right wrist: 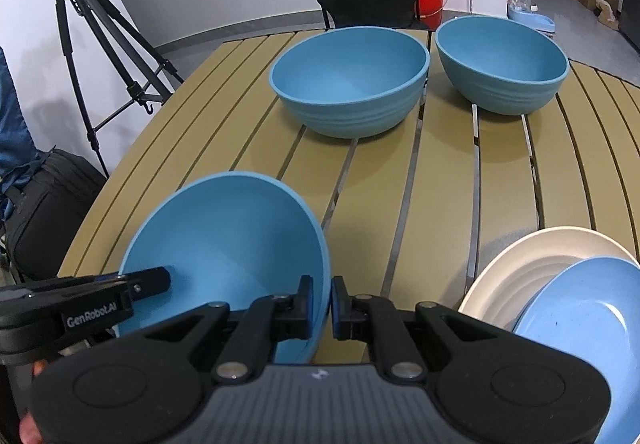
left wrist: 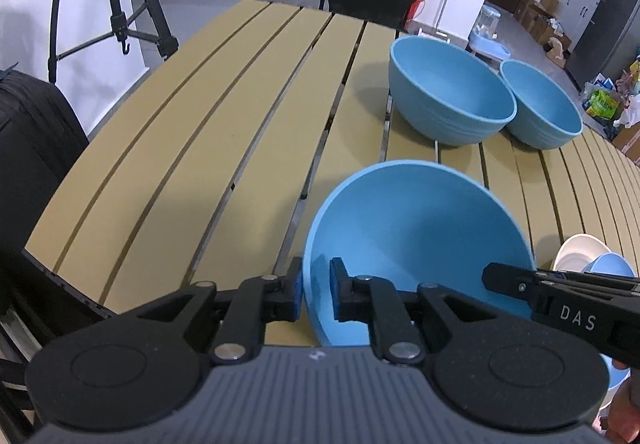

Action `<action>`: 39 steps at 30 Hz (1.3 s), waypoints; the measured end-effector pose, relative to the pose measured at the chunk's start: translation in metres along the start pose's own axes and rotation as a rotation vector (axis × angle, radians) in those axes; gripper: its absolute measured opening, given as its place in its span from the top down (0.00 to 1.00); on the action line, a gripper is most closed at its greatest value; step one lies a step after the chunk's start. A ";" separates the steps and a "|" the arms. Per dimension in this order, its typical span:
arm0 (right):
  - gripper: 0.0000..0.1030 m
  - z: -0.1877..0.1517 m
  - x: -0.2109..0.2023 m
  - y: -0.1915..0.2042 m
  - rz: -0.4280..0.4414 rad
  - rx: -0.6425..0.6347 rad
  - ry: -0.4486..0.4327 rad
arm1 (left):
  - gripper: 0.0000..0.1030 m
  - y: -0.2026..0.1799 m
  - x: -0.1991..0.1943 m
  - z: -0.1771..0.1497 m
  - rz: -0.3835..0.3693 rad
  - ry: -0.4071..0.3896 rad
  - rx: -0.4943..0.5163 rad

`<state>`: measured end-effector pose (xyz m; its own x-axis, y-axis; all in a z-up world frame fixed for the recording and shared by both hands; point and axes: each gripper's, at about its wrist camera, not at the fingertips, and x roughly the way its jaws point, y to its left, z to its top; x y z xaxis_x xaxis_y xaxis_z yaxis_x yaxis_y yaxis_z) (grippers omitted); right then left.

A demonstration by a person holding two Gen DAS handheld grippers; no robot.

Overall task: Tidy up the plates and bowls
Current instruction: 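Carry the bowl with both tools and set it beside the plate stack, then open both tools and release the bowl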

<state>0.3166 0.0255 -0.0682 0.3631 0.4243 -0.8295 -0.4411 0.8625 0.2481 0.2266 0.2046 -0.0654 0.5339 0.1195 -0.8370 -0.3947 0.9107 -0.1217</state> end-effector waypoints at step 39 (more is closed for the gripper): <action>0.00 -0.020 -0.077 -0.033 -0.074 0.058 -0.174 | 0.00 -0.001 -0.052 -0.009 -0.020 -0.183 0.033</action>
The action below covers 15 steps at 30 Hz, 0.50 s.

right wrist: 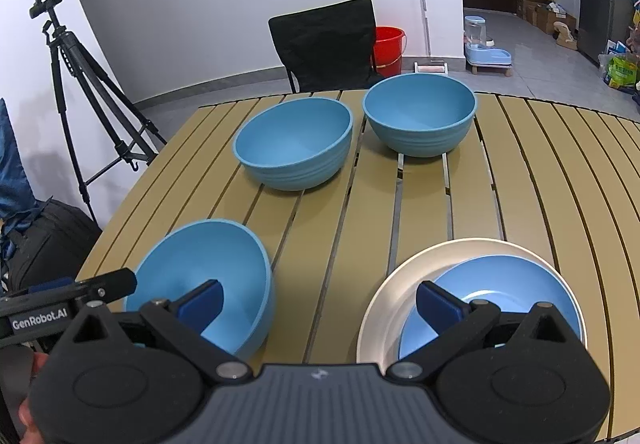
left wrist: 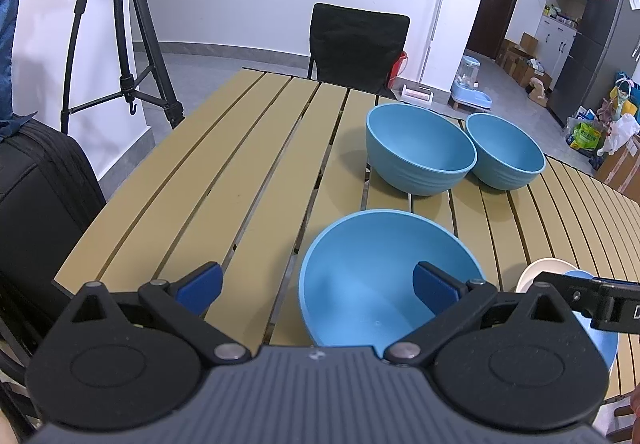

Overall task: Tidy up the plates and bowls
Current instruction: 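Open both tools and release the bowl, then move both tools toward another light-blue bowl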

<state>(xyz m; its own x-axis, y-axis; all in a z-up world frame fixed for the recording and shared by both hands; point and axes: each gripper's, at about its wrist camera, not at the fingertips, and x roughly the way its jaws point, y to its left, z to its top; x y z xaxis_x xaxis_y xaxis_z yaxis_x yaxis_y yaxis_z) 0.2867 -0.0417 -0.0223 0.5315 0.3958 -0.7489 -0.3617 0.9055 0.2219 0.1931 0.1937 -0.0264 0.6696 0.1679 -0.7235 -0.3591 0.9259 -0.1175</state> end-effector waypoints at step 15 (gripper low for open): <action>0.00 0.021 0.005 -0.017 -0.031 0.042 0.012 | 0.00 -0.014 0.006 0.038 0.011 0.014 0.023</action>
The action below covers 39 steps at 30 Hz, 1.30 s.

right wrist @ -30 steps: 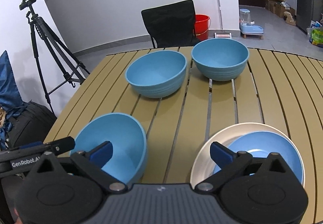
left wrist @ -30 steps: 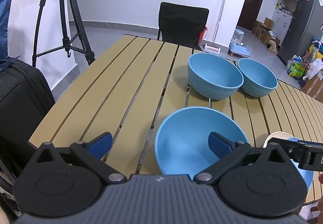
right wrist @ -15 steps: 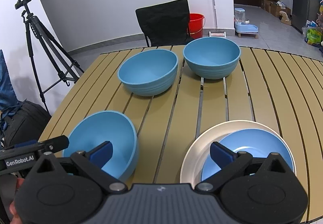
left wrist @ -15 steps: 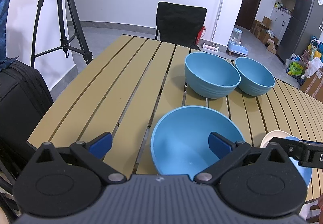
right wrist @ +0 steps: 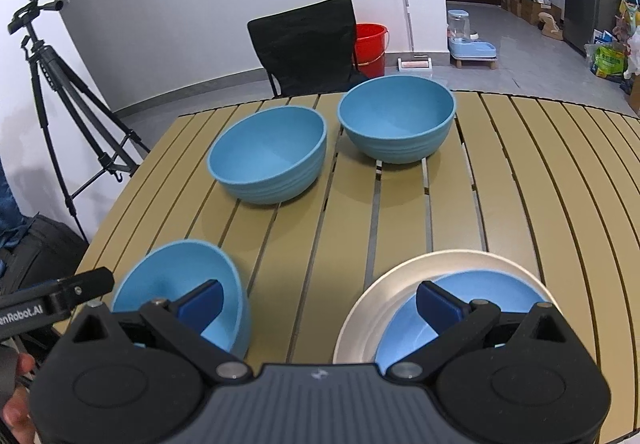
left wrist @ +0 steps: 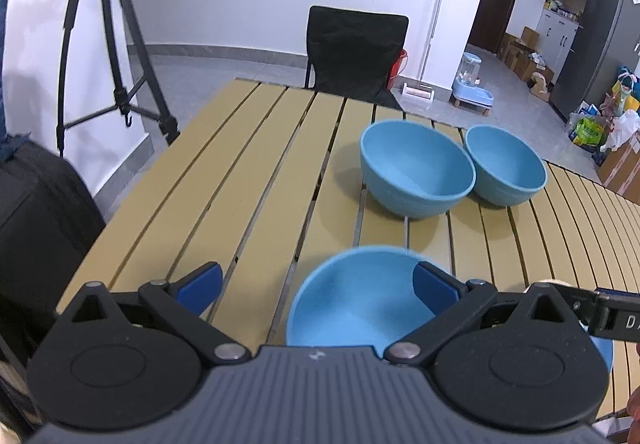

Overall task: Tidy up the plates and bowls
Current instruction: 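Move both tools toward another light-blue bowl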

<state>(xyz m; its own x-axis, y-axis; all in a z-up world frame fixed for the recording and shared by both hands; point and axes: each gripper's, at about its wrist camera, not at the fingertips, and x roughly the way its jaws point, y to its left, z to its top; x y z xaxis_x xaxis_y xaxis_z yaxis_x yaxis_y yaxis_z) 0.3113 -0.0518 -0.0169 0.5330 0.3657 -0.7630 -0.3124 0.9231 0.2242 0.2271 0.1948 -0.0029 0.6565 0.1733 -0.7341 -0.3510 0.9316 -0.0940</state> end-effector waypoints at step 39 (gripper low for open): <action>0.10 0.125 0.140 -0.004 -0.015 0.119 0.193 | 0.04 -0.048 0.175 0.140 0.117 0.226 -0.077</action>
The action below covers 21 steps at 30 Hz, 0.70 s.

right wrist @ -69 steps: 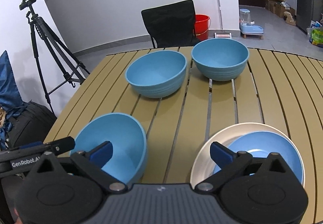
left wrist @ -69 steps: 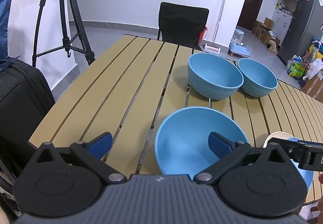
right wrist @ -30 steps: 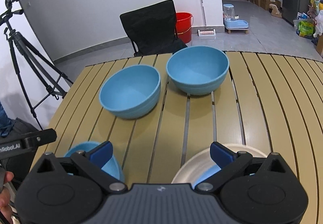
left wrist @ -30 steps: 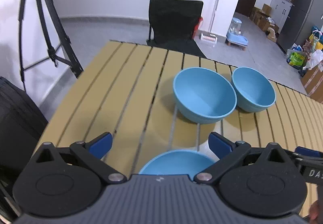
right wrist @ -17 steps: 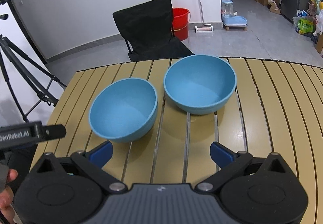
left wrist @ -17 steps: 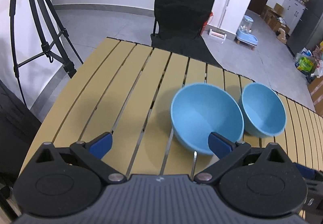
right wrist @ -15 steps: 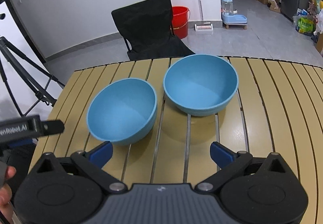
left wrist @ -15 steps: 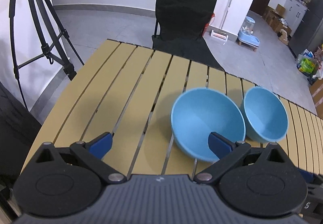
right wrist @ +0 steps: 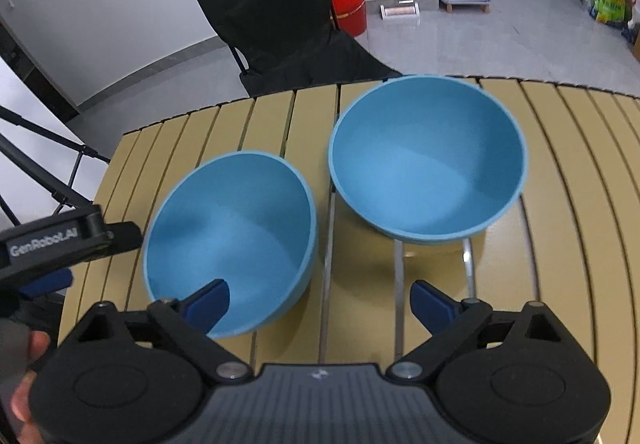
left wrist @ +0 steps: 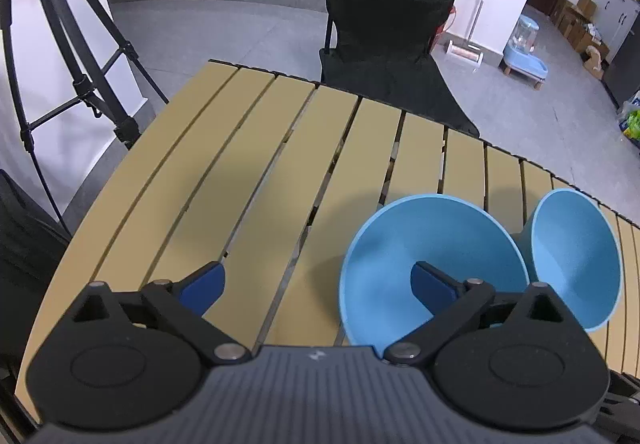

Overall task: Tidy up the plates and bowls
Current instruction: 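Move both tools toward another light-blue bowl, then grasp the light-blue bowl rim with the left tool while the right tool grasps it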

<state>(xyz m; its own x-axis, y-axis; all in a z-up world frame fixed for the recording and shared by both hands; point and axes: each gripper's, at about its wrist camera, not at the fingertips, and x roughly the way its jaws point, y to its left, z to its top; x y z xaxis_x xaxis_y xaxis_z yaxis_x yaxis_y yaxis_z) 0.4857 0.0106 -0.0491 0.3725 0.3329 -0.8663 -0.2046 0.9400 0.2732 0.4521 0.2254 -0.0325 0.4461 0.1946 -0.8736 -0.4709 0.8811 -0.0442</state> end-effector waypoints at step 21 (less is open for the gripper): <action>0.85 0.009 0.034 -0.004 0.074 0.045 0.007 | 0.91 -0.017 0.031 -0.008 -0.014 0.067 0.043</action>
<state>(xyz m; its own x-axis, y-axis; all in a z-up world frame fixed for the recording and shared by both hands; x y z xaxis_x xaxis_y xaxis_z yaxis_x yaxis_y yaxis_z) 0.5070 0.0184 -0.0758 0.3512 0.4010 -0.8461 -0.1901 0.9153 0.3550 0.4680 0.2128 -0.0628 0.3997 0.1542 -0.9036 -0.4310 0.9016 -0.0368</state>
